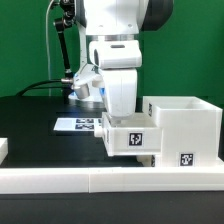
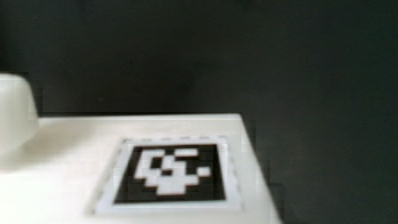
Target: Assemble drawer
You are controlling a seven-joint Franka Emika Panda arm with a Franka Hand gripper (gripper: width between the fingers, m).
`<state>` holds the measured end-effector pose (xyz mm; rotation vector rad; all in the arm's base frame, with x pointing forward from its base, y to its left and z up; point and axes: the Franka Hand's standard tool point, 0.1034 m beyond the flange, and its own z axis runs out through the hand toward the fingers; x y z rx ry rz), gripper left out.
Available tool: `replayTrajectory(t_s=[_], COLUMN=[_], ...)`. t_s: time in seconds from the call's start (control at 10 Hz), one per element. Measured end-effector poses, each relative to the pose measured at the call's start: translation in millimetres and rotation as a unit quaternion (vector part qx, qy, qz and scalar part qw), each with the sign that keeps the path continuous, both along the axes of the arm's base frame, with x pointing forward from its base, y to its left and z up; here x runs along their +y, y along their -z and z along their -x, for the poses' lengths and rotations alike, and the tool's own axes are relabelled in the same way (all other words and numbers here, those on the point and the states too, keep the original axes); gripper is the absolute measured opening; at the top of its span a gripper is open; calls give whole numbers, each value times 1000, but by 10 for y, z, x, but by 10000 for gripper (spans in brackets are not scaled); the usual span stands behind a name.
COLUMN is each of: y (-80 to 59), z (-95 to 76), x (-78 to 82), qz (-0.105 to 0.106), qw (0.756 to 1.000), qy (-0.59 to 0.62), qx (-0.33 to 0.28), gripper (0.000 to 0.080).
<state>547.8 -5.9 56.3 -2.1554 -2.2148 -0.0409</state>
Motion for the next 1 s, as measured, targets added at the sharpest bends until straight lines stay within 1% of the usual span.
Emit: replayTrajectory(t_s=[1.0], y=[4], z=[3], x=[5], qz=[0], qw=[1000], qy=[10], qx=[0], gripper=[42])
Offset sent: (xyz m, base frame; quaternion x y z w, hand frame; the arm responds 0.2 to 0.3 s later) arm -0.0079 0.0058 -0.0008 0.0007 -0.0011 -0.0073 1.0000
